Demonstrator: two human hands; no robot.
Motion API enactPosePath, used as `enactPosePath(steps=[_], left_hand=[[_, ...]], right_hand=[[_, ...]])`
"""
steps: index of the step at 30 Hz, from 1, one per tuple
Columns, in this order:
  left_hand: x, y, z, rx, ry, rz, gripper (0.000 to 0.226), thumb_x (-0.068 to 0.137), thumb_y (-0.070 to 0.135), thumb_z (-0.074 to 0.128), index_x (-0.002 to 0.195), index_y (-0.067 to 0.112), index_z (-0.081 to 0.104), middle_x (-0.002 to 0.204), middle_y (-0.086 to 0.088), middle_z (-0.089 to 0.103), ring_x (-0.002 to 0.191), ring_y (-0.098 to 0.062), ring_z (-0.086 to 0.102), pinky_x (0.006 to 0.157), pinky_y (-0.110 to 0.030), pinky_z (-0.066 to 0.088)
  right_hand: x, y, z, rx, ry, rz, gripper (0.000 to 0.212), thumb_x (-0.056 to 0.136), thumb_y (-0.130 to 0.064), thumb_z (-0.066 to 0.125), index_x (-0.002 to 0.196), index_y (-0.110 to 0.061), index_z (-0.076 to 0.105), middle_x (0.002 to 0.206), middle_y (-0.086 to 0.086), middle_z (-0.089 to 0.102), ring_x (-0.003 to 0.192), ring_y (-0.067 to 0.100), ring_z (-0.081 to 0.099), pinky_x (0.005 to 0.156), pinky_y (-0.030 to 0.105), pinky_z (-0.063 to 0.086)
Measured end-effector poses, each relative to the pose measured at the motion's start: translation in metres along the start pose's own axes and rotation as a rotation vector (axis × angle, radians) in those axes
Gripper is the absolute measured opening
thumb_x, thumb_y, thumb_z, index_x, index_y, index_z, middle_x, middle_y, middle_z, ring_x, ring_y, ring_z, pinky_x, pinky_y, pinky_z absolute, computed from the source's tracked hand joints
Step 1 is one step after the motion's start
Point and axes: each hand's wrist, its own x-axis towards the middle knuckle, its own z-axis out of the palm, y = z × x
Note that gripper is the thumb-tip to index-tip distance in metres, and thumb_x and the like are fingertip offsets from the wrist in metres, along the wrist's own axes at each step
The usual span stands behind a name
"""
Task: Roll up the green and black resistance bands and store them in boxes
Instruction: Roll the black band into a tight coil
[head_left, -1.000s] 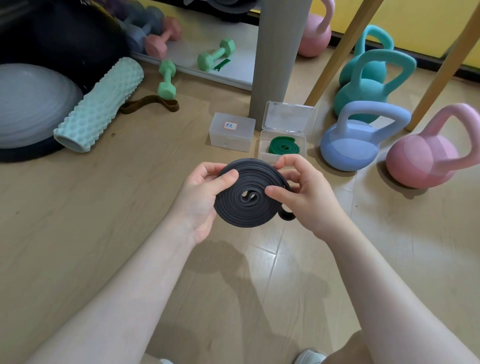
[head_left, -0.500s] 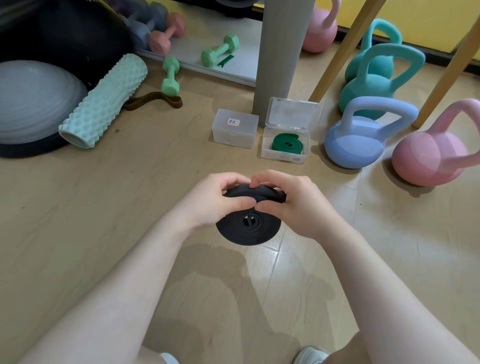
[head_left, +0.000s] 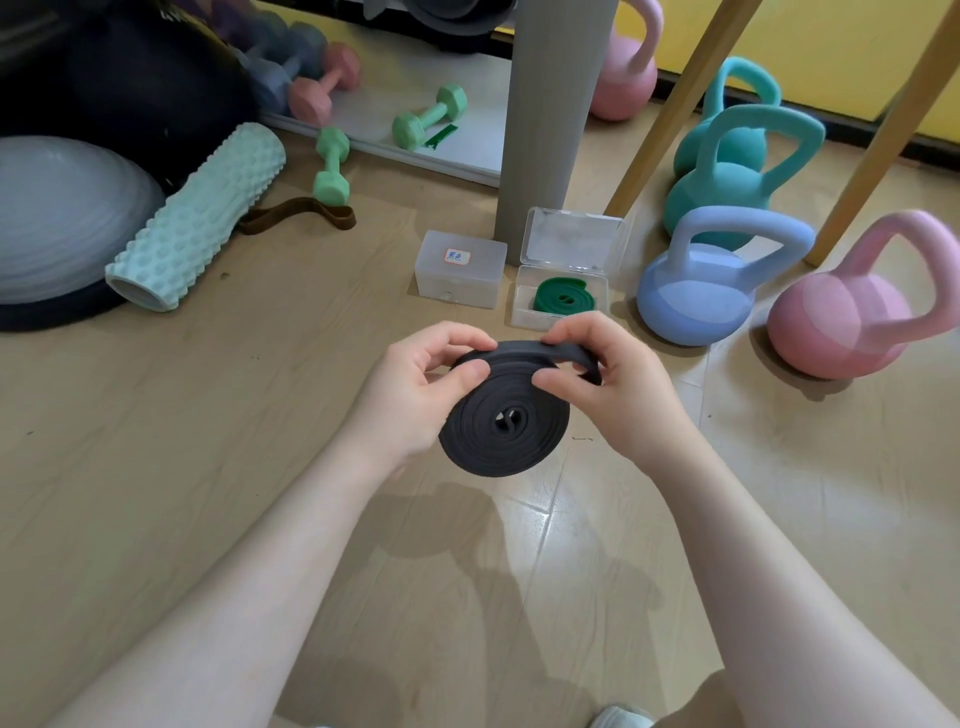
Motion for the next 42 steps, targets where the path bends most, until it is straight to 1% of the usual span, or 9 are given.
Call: enactPosePath(steps=[4, 8, 11, 18, 23, 28, 34, 38, 42], left_hand=[[0.000, 0.002, 0.000, -0.143, 0.123, -0.031, 0.024, 0.089, 0.005, 0.054, 0.087, 0.027, 0.062, 0.089, 0.002, 0.066, 0.079, -0.012, 0.060, 0.062, -0.018, 0.045], [-0.001, 0.004, 0.002, -0.266, 0.199, -0.100, 0.020, 0.090, 0.006, 0.053, 0.089, 0.023, 0.061, 0.085, 0.001, 0.066, 0.074, -0.011, 0.061, 0.057, -0.018, 0.047], [-0.003, 0.004, 0.003, -0.335, 0.230, -0.146, 0.019, 0.090, 0.005, 0.052, 0.089, 0.021, 0.061, 0.083, 0.000, 0.065, 0.071, -0.012, 0.061, 0.058, -0.022, 0.049], [-0.008, 0.006, 0.007, -0.372, 0.278, -0.247, 0.019, 0.092, 0.006, 0.051, 0.088, 0.023, 0.058, 0.079, 0.005, 0.064, 0.064, -0.011, 0.057, 0.059, -0.027, 0.044], [-0.010, 0.010, -0.008, -0.400, 0.318, -0.272, 0.020, 0.093, 0.006, 0.048, 0.092, 0.023, 0.057, 0.083, 0.003, 0.064, 0.067, -0.014, 0.057, 0.064, -0.032, 0.045], [-0.018, 0.032, -0.040, -0.429, 0.226, -0.140, 0.034, 0.095, 0.005, 0.044, 0.101, 0.033, 0.061, 0.090, 0.004, 0.069, 0.077, -0.012, 0.063, 0.070, -0.033, 0.052], [-0.011, 0.027, -0.079, -0.250, 0.050, -0.188, 0.030, 0.094, 0.010, 0.046, 0.110, 0.032, 0.060, 0.100, 0.004, 0.063, 0.089, -0.015, 0.060, 0.068, -0.027, 0.050], [-0.003, 0.008, -0.122, 0.011, -0.006, -0.158, 0.050, 0.089, 0.014, 0.058, 0.134, 0.028, 0.045, 0.126, 0.007, 0.056, 0.110, -0.009, 0.056, 0.089, -0.024, 0.047], [0.005, -0.005, -0.163, -0.001, -0.078, -0.159, 0.053, 0.089, 0.014, 0.058, 0.136, 0.033, 0.044, 0.118, 0.005, 0.061, 0.091, 0.001, 0.059, 0.073, -0.015, 0.047]], right_hand=[[0.000, -0.001, 0.001, 0.122, 0.024, 0.012, 0.037, 0.078, -0.007, 0.070, 0.095, -0.039, 0.060, 0.093, -0.018, 0.063, 0.080, 0.018, 0.064, 0.079, 0.032, 0.055], [0.000, -0.003, 0.008, 0.184, 0.008, 0.042, 0.037, 0.079, -0.006, 0.069, 0.097, -0.035, 0.054, 0.104, -0.011, 0.062, 0.075, 0.024, 0.060, 0.081, 0.041, 0.055], [0.000, -0.004, 0.013, 0.197, 0.030, 0.067, 0.029, 0.080, -0.009, 0.069, 0.095, -0.029, 0.055, 0.105, -0.001, 0.064, 0.088, 0.033, 0.062, 0.085, 0.044, 0.054], [0.008, -0.003, 0.026, 0.380, 0.111, 0.239, 0.021, 0.085, -0.008, 0.062, 0.095, -0.027, 0.066, 0.100, 0.007, 0.068, 0.078, 0.011, 0.063, 0.068, 0.022, 0.053], [0.016, -0.008, 0.045, 0.189, 0.112, 0.111, 0.022, 0.088, -0.013, 0.058, 0.098, -0.032, 0.063, 0.096, -0.004, 0.066, 0.091, 0.018, 0.063, 0.084, 0.036, 0.055], [0.020, -0.030, 0.063, 0.285, 0.164, -0.043, 0.020, 0.082, -0.023, 0.055, 0.095, -0.037, 0.049, 0.090, -0.002, 0.066, 0.083, 0.022, 0.062, 0.078, 0.037, 0.051], [0.032, -0.033, 0.097, 0.258, 0.142, 0.026, 0.010, 0.085, -0.025, 0.055, 0.082, -0.032, 0.048, 0.082, 0.004, 0.063, 0.078, 0.019, 0.060, 0.071, 0.041, 0.048], [0.044, -0.043, 0.138, 0.181, 0.046, 0.000, 0.016, 0.090, -0.016, 0.055, 0.086, -0.030, 0.048, 0.084, 0.000, 0.062, 0.078, 0.017, 0.059, 0.071, 0.038, 0.050], [0.054, -0.054, 0.171, 0.107, -0.002, 0.054, 0.011, 0.092, -0.022, 0.052, 0.086, -0.030, 0.046, 0.087, -0.002, 0.064, 0.080, 0.016, 0.060, 0.074, 0.038, 0.051]])
